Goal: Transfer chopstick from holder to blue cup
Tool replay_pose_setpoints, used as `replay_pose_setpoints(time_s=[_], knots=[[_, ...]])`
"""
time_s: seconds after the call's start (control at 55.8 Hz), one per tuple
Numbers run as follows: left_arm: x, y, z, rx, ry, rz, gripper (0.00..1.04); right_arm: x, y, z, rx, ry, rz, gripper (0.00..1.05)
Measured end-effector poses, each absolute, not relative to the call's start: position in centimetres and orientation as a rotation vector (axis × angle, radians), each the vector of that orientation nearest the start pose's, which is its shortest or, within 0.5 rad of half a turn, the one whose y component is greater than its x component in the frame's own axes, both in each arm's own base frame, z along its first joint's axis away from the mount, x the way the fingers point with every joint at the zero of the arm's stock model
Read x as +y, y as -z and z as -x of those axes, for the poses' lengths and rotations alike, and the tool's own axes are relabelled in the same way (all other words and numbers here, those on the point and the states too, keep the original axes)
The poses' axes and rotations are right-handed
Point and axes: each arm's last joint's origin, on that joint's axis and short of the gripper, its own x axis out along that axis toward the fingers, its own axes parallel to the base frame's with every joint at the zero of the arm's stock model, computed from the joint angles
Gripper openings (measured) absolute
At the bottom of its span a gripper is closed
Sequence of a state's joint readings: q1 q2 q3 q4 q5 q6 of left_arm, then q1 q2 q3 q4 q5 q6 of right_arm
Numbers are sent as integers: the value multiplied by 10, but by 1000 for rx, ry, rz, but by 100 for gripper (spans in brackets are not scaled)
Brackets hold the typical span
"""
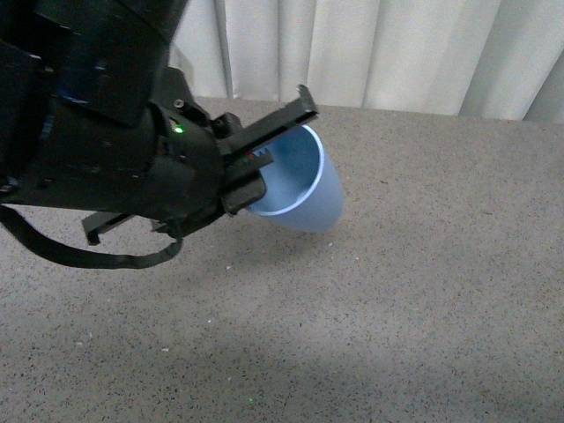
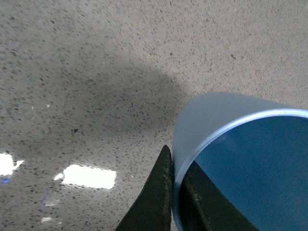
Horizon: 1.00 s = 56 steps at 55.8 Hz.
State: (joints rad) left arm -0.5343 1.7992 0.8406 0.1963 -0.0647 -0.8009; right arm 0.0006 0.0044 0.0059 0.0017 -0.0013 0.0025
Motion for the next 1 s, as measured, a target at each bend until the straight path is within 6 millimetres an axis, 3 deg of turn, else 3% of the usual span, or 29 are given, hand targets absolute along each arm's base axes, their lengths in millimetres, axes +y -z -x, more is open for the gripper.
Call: replay_pose_setpoints(time_s=[0.197, 0.448, 1.004], knots=[[-197, -118, -304, 893, 110, 543, 4, 0, -165, -98, -3, -2, -2, 95], [-212, -113, -313, 909, 87, 550, 4, 0, -165, -98, -3, -2, -2, 95], [-231, -102, -304, 991, 83, 478, 4, 0, -165, -98, -3, -2, -2, 95]])
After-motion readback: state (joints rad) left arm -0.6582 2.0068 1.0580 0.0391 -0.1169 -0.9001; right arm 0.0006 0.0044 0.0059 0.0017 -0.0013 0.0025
